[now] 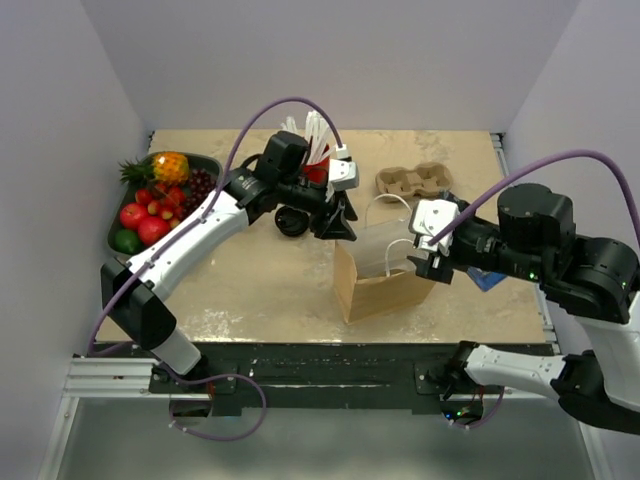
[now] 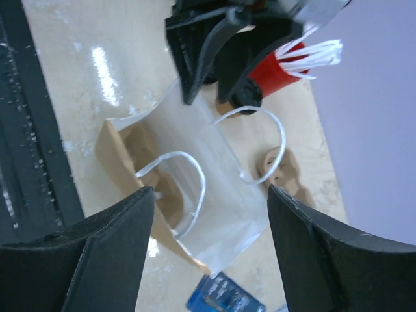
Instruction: Pack the takeout coffee
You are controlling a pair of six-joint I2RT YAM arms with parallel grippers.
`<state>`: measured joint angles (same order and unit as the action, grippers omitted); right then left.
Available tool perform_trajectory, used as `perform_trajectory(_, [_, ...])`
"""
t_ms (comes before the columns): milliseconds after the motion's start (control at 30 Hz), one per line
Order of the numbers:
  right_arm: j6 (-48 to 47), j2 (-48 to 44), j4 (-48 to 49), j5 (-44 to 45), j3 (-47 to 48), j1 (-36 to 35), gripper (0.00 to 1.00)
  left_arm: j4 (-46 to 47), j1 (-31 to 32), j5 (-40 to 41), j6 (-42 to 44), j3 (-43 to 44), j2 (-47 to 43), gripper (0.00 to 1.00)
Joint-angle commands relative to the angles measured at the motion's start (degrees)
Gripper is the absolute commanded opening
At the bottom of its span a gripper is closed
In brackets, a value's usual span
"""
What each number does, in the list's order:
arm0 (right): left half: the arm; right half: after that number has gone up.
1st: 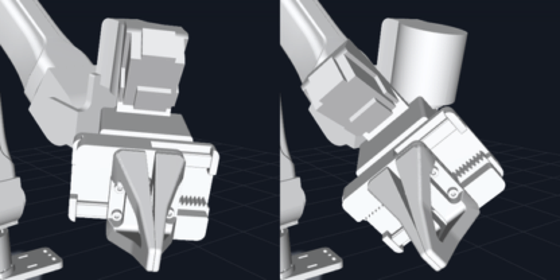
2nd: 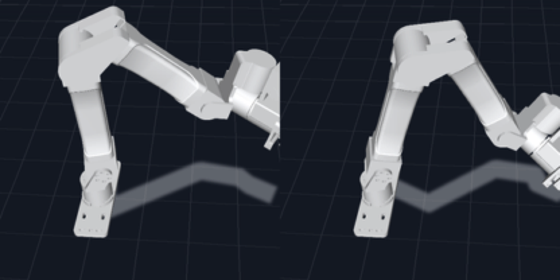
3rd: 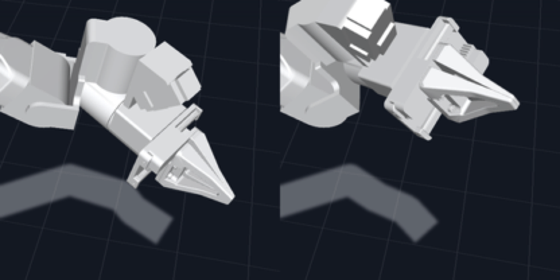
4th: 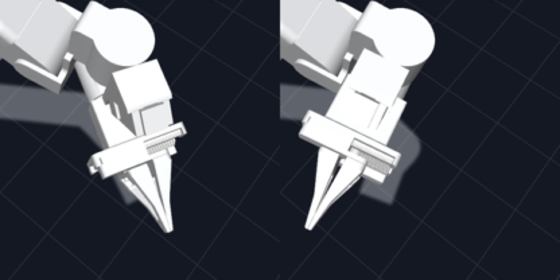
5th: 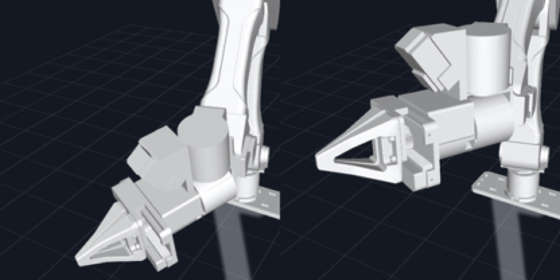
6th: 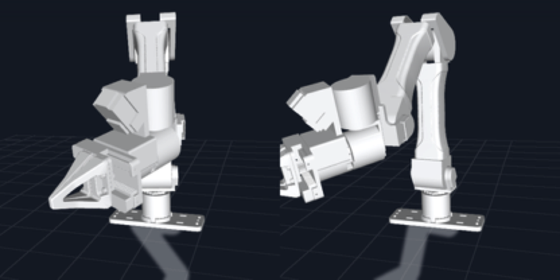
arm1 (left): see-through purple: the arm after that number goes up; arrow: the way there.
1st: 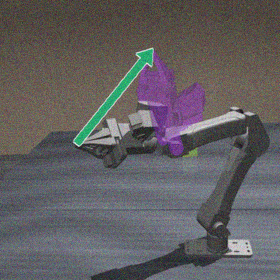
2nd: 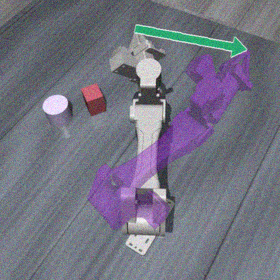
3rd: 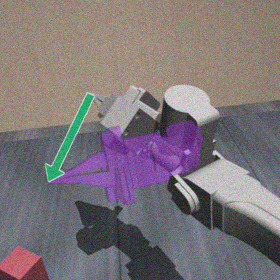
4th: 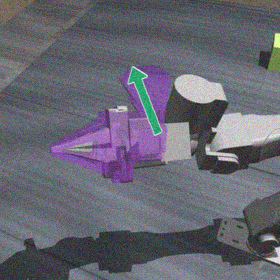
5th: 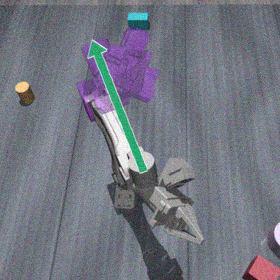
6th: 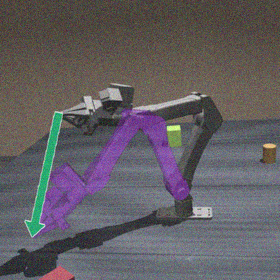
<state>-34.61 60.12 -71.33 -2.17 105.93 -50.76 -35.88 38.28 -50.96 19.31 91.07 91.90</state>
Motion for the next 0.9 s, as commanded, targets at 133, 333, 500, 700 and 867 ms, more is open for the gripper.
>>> perform_trajectory(133, [4.11, -5.71, -3.65, -4.95, -11.78, 2.42, 0.79, 15.13, 0.12, -3.36, -9.20, 2.00, -3.05, 0.62])
perform_trajectory(333, [4.29, -8.44, 5.23, -5.29, -22.69, 2.34, 0.72, 18.30, 2.66, -1.69, -11.84, 6.40, 2.14, 0.61])
perform_trajectory(500, [4.03, -6.16, 8.57, -6.00, -20.86, 2.51, 0.46, 18.21, 4.78, -0.98, -11.66, 10.18, 4.51, 0.43])
perform_trajectory(700, [3.41, -3.52, 8.40, -5.65, -14.62, 2.51, 0.17, 13.65, 4.70, 2.79, -6.14, 12.90, 2.85, 0.00])
perform_trajectory(867, [2.62, 1.13, 5.77, -9.42, -3.99, 3.74, 0.03, 9.00, 3.64, 2.53, -2.27, 17.99, 1.62, 0.00])
